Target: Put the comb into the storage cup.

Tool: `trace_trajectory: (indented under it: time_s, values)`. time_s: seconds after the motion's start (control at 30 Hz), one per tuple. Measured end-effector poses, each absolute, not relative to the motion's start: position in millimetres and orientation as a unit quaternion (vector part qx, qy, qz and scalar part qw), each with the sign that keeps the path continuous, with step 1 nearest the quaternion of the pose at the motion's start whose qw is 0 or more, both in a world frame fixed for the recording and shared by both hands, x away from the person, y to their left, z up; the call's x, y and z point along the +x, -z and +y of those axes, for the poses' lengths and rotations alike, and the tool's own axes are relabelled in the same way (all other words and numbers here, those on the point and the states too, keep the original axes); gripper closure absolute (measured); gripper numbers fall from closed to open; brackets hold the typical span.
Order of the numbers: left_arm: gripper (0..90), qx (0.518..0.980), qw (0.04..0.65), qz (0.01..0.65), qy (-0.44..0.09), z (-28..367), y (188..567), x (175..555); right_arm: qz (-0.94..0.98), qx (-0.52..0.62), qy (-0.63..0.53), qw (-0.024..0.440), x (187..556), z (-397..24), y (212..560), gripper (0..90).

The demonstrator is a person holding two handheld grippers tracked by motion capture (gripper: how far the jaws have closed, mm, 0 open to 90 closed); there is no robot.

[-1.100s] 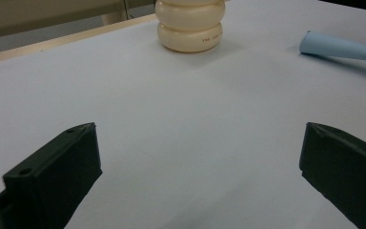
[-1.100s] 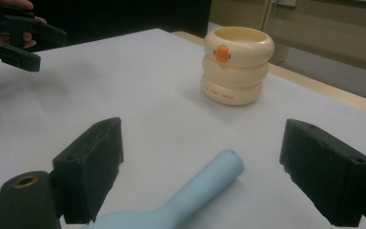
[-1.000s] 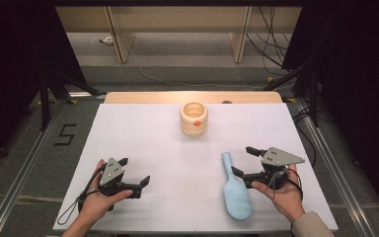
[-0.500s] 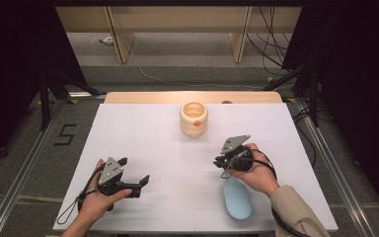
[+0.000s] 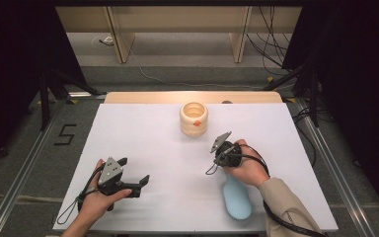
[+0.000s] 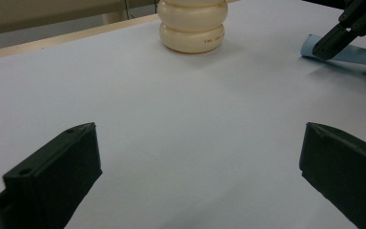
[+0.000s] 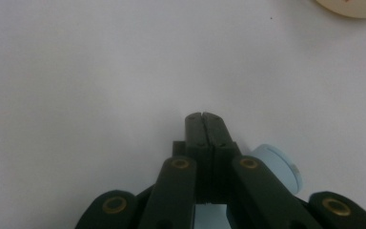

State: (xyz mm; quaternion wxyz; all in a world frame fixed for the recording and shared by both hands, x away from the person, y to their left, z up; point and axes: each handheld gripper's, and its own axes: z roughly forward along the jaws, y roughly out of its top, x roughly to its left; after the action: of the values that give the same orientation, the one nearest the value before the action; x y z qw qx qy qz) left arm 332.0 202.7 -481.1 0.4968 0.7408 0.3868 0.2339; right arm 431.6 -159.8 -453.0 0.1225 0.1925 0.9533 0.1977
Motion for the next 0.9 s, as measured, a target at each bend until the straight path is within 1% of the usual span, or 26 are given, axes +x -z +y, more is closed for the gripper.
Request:
trace_trajectory:
  time_s: [0.6,0.9]
  values:
    - [0.0,0.741,0.498,0.386,-0.233,202,481,332,0.961,0.200,-0.143,0.124,444,-154,462,90.0]
    - [0.0,0.742,0.498,0.386,-0.231,201,481,332,0.959,0.221,-0.122,0.127,445,-163,461,90.0]
